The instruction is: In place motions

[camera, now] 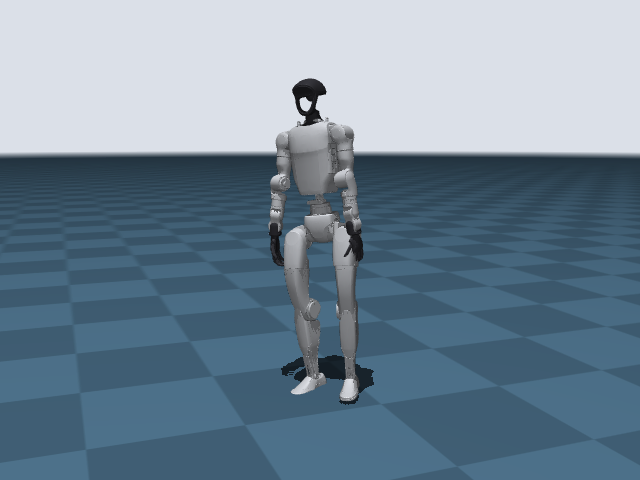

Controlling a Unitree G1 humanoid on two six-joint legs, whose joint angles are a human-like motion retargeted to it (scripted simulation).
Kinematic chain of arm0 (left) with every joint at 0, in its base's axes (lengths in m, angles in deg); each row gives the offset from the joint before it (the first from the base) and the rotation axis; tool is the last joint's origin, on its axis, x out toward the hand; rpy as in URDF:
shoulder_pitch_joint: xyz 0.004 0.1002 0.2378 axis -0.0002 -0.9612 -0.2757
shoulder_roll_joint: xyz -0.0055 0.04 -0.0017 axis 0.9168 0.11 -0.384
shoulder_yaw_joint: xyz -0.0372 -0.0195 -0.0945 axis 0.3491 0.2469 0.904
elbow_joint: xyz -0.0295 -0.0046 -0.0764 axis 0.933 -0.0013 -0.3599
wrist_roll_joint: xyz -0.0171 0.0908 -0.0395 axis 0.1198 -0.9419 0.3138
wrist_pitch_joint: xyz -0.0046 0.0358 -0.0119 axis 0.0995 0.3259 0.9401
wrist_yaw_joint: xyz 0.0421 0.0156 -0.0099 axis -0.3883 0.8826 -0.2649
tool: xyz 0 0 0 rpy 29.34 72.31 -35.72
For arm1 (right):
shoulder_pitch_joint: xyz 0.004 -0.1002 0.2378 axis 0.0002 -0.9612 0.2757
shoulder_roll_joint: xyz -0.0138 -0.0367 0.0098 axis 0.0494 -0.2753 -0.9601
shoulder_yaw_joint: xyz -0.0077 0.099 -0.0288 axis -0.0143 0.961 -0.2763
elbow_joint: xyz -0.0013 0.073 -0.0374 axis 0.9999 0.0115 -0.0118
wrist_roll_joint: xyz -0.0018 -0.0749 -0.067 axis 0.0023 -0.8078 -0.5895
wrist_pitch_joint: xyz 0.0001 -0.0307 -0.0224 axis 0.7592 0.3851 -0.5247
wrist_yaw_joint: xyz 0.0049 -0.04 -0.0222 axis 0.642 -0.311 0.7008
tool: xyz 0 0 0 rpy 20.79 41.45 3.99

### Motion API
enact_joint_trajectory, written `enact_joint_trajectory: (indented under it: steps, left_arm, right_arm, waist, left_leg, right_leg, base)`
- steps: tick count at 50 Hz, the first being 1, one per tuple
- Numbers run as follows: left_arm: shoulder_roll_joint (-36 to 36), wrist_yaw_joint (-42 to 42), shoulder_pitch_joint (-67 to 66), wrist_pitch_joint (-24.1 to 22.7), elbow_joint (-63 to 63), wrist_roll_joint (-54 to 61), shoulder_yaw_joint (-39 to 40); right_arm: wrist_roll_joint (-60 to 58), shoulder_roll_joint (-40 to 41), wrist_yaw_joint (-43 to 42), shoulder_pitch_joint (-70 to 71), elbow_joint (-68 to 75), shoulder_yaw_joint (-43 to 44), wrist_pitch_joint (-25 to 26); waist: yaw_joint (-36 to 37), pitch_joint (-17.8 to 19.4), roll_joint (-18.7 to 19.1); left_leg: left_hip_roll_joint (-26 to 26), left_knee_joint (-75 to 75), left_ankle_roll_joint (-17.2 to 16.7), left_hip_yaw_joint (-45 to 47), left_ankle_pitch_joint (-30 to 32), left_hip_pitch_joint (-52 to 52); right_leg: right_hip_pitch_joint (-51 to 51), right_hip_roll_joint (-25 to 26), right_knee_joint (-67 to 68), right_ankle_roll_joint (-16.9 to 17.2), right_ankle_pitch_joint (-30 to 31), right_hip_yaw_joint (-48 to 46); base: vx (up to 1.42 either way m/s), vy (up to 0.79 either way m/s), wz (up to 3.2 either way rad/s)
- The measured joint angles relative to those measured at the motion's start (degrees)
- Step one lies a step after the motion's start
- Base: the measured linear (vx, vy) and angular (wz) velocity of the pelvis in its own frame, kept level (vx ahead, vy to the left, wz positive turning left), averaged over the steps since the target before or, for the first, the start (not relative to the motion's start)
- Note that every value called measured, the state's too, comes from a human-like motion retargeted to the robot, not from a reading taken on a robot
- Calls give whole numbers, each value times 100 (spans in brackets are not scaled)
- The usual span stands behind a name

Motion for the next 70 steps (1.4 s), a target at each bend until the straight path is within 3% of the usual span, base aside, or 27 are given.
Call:
enact_joint_trajectory:
  steps: [5, 9, 15, 20, 35, 43, 53, 60, 67, 70]
  left_arm:
    - [96, -70, 5, 63, -152, 22, 158]
    - [120, 91, -63, 143, -170, 52, 382]
    - [188, 452, 37, 153, -53, 398, 539]
    - [201, 401, 66, 220, -37, 348, 449]
    - [206, 679, 29, 87, 25, 6, 205]
    - [251, 664, 116, 102, 263, 26, 88]
    - [187, 769, 350, 12, 854, 150, -217]
    - [126, 362, 31, -150, 677, 165, -252]
    - [283, 270, -18, 105, -132, 132, 112]
    - [332, 123, -180, 156, -262, 259, 305]
  right_arm:
    - [385, 102, -260, -195, 316, 28, -57]
    - [67, 166, -273, -519, 462, 45, 199]
    - [-69, 226, -439, -581, 647, -126, 340]
    - [-120, 260, -786, -683, 399, -159, 132]
    - [119, 224, -257, -364, -266, -118, -21]
    - [126, 201, -290, -443, -194, -196, -8]
    - [69, -25, -419, -616, -109, -133, 106]
    - [-227, -225, -552, -889, 95, 27, 281]
    - [-65, -298, -414, -1146, 85, 252, 180]
    - [-57, -315, -423, -1192, 146, 364, 210]
  waist:
    - [-5, 37, 26]
    - [-40, -268, 63]
    - [-24, -150, 19]
    - [-110, -273, 29]
    - [-103, -314, 180]
    - [111, -46, 181]
    - [439, 725, 196]
    - [776, 636, 76]
    - [806, 363, -102]
    - [1042, 215, -232]
  left_leg:
    - [-80, -565, 77, 667, 31, 532]
    - [-78, -557, 125, 861, -62, 458]
    - [-87, -616, 133, 1124, -118, 683]
    - [-97, -614, 122, 1162, -130, 697]
    - [7, -635, 11, 1241, 13, 772]
    - [128, -518, -26, 759, 273, 598]
    - [-18, -144, -183, -354, 847, -101]
    - [519, -283, -148, 2764, 114, 257]
    - [776, 84, 29, 2657, 265, 253]
    - [730, -33, 46, 3881, 206, 708]
  right_leg:
    - [-35, 114, 101, 36, 13, 412]
    - [-200, 137, 121, 120, 50, 622]
    - [-182, 185, 183, 174, 97, 890]
    - [-184, 183, 158, 209, 107, 936]
    - [-165, 302, 192, 170, 130, 1006]
    - [34, 329, 110, 36, 116, 496]
    - [391, 70, -275, -89, 108, -966]
    - [479, -295, -359, -37, -62, -2247]
    - [724, -448, -522, 154, -282, -3669]
    - [768, -508, -526, 251, -341, -4165]
  base:
    - [13, 6, -80]
    - [26, 0, -45]
    - [5, 2, -40]
    - [8, 0, -8]
    - [0, 0, -1]
    - [-6, -7, 54]
    - [-26, -2, 132]
    - [-9, 11, 169]
    - [8, 14, 177]
    - [13, 10, 147]
